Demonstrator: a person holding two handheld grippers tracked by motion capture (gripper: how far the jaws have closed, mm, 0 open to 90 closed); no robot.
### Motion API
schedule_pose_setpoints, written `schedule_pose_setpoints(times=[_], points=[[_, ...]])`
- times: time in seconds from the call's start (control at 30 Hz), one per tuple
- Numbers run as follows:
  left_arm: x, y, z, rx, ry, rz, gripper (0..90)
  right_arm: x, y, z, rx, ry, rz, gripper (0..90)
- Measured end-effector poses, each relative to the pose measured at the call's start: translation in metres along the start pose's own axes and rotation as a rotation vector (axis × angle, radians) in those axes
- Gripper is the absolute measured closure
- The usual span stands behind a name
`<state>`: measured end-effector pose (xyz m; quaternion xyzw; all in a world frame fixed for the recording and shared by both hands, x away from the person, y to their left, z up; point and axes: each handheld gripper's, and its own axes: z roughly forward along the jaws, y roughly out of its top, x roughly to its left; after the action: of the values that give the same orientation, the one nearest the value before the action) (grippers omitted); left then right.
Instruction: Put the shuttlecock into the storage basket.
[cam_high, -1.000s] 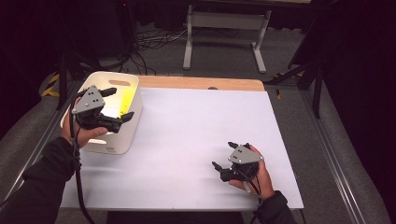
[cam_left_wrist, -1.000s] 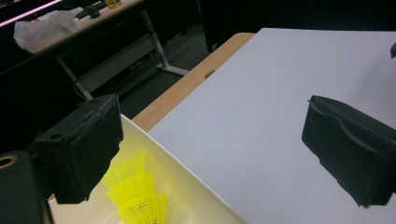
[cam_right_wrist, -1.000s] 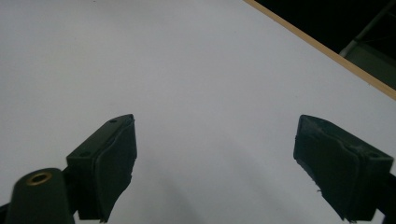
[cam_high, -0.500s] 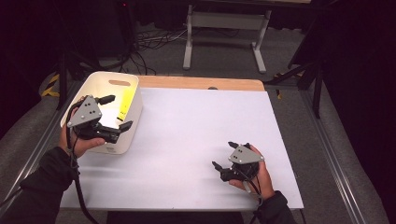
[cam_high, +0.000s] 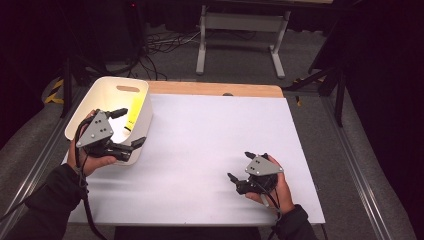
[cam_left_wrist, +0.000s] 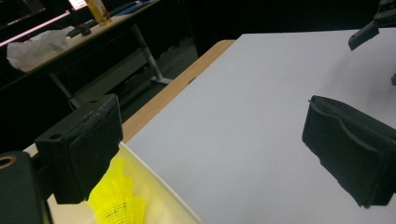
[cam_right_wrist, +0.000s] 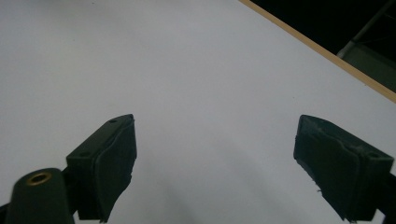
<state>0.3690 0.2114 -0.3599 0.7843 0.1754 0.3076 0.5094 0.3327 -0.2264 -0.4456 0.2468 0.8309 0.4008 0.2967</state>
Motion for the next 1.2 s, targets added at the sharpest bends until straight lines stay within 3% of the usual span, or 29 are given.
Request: schedule_pose_setpoints(times=[0.83, 1.2], points=[[-0.025, -0.006, 0.002, -0.040, -0.029, 0.031, 6.4, 0.002, 0.001, -0.001, -0.005, 0.001, -0.005, 14.0], [-0.036, -0.014, 0.004, -0.043, -0.046, 0.027, 6.5, 0.004, 0.003, -0.003, -0.014, -0.008, -0.011, 13.6]])
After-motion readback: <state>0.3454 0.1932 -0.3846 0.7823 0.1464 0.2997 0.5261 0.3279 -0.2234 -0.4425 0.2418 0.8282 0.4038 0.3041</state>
